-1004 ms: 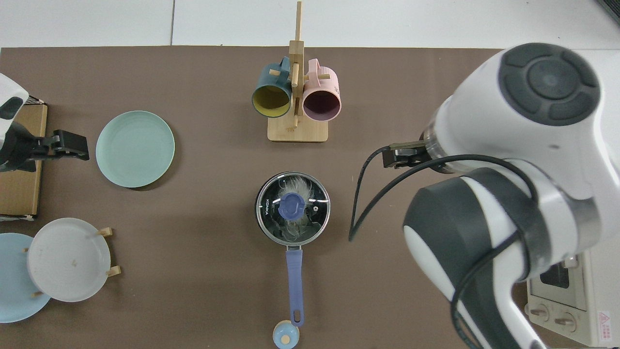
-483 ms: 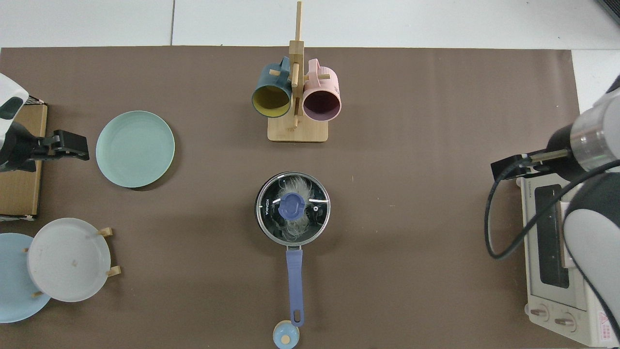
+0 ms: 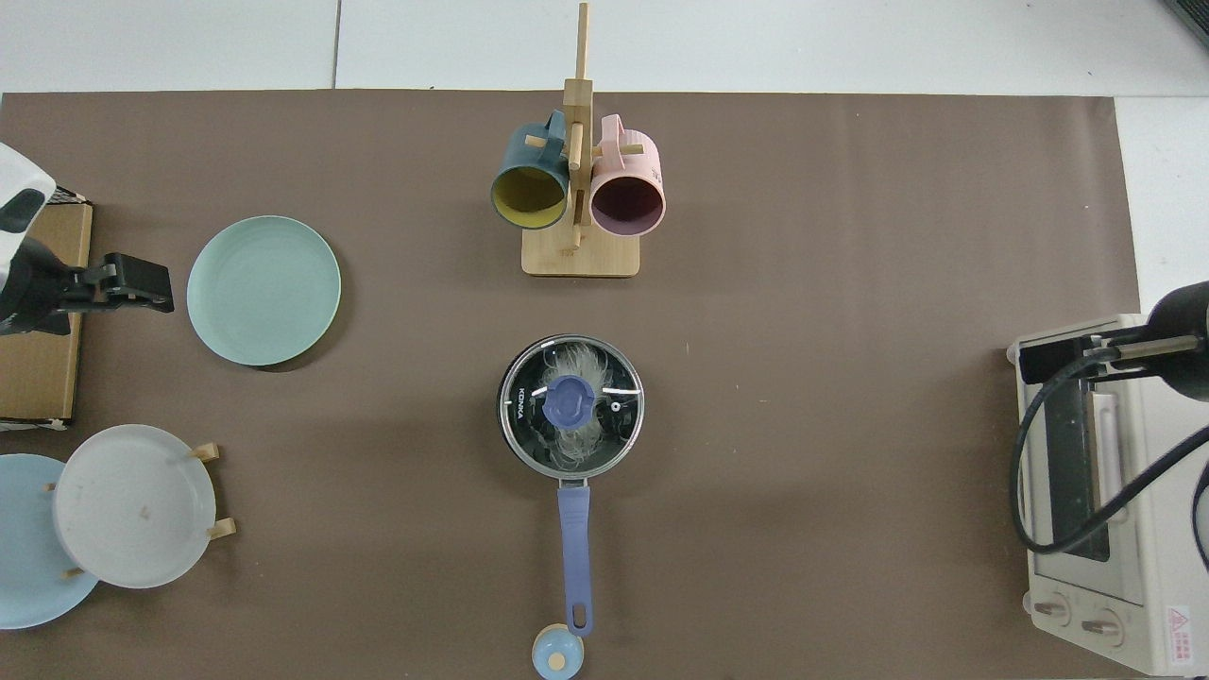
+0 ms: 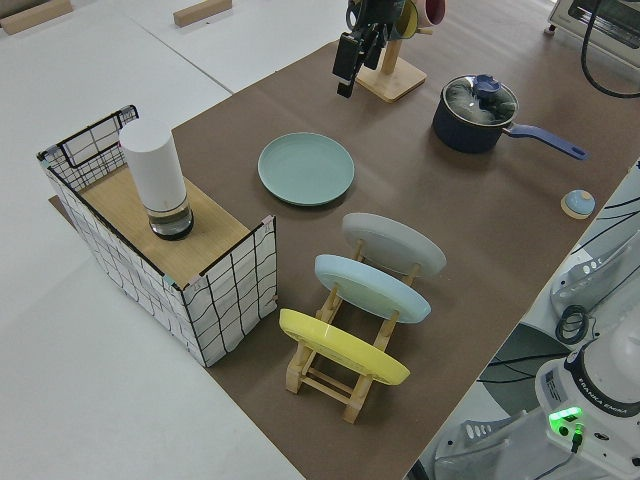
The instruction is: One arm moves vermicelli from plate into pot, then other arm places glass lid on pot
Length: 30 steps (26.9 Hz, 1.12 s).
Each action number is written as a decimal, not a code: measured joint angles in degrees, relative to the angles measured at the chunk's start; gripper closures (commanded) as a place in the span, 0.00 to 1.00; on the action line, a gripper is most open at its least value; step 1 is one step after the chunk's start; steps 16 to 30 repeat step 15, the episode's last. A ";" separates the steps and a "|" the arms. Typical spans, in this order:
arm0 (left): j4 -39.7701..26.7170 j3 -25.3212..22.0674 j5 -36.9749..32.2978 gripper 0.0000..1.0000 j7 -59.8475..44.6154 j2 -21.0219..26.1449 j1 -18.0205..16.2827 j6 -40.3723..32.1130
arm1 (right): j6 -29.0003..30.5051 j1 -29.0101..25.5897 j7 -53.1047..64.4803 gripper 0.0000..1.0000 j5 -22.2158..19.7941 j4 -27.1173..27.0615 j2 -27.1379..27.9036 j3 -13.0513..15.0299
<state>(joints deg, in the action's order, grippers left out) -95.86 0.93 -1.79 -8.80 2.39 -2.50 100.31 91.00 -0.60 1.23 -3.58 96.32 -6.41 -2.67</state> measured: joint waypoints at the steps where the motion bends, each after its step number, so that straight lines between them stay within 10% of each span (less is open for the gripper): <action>1: 0.00 0.00 0.00 0.00 0.00 0.00 0.00 0.00 | 0.64 -0.27 -0.01 0.00 0.00 -0.01 0.02 -0.26; 30: 0.00 0.00 0.00 0.00 0.00 0.00 0.00 0.00 | 2.82 -1.32 -1.33 0.00 0.52 -2.75 0.73 0.00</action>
